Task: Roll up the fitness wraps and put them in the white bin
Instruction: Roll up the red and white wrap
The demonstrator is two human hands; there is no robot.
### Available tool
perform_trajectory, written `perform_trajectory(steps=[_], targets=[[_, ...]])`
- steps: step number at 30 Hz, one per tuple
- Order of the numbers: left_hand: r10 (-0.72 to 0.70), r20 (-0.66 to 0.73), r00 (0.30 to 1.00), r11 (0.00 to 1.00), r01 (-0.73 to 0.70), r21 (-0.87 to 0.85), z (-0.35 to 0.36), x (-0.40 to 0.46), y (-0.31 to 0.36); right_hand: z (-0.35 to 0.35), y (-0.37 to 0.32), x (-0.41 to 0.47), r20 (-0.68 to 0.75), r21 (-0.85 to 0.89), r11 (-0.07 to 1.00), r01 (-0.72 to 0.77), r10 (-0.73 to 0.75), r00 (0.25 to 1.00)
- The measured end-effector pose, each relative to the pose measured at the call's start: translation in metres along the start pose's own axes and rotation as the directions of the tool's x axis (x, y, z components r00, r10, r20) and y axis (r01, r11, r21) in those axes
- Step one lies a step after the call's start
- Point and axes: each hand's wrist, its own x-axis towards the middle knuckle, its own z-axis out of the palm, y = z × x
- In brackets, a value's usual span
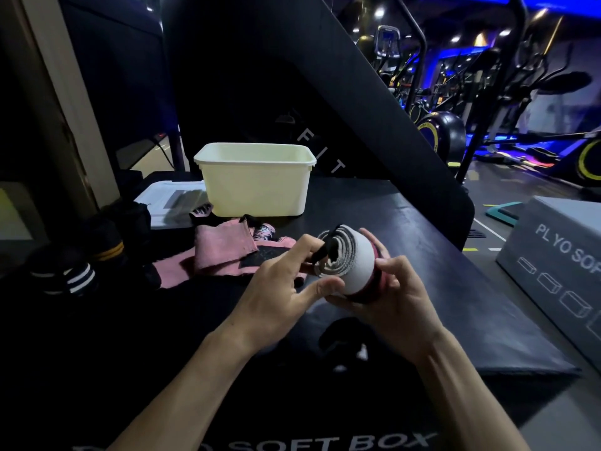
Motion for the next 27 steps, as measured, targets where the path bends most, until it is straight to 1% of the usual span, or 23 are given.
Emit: perform_trajectory(steps=[2,3,5,6,7,9,11,13,16,19,22,24,27], targets=[[0.008,0.018,1.0,1.0,-0.009,0.029,0.0,0.0,-0.001,-0.009,-0.006,0.0,0.008,-0.157,0.986,0.056,-0.056,0.998],[0.01,0.038,0.999,0.999,-0.012,0.045,0.0,0.0,-0.002,-0.014,-0.01,-0.001,0.036,-0.269,0.959,0.085,-0.078,0.996],[0.026,0.079,0.997,0.994,-0.034,0.104,0.0,-0.001,-0.004,-0.021,-0.017,-0.007,0.143,-0.543,0.828,0.14,-0.073,0.987],[0.034,0.095,0.995,0.989,-0.047,0.142,0.0,-0.001,-0.005,-0.023,-0.018,-0.01,0.183,-0.644,0.749,0.154,-0.045,0.982],[0.039,0.1,0.994,0.982,-0.057,0.182,0.0,-0.001,-0.006,-0.023,-0.019,-0.013,0.198,-0.706,0.691,0.154,-0.016,0.98],[0.042,0.073,0.996,0.966,-0.059,0.253,0.001,-0.001,-0.008,-0.024,-0.017,-0.013,0.188,-0.748,0.647,0.146,-0.005,0.982],[0.05,0.032,0.998,0.952,-0.057,0.3,0.003,-0.001,-0.007,-0.024,-0.013,-0.011,0.171,-0.753,0.641,0.147,-0.024,0.985],[0.055,-0.007,0.998,0.944,-0.049,0.325,0.006,-0.001,-0.007,-0.024,-0.009,-0.008,0.153,-0.777,0.609,0.158,-0.06,0.986],[0.031,-0.095,0.995,0.938,0.004,0.347,0.011,0.0,-0.01,-0.022,-0.002,-0.004,0.125,-0.811,0.548,0.203,-0.176,0.976],[-0.011,-0.188,0.982,0.948,0.07,0.31,0.021,-0.002,-0.016,-0.023,0.004,0.0,0.078,-0.824,0.521,0.223,-0.286,0.955],[-0.033,-0.191,0.981,0.957,0.086,0.278,0.03,-0.004,-0.021,-0.025,0.011,0.003,0.028,-0.837,0.499,0.224,-0.371,0.928],[0.004,-0.175,0.985,0.961,0.045,0.272,0.032,-0.006,-0.022,-0.024,0.014,0.004,0.001,-0.849,0.482,0.218,-0.411,0.912],[0.086,-0.158,0.984,0.957,-0.037,0.289,0.032,-0.009,-0.02,-0.02,0.015,0.005,-0.017,-0.893,0.408,0.192,-0.456,0.89]])
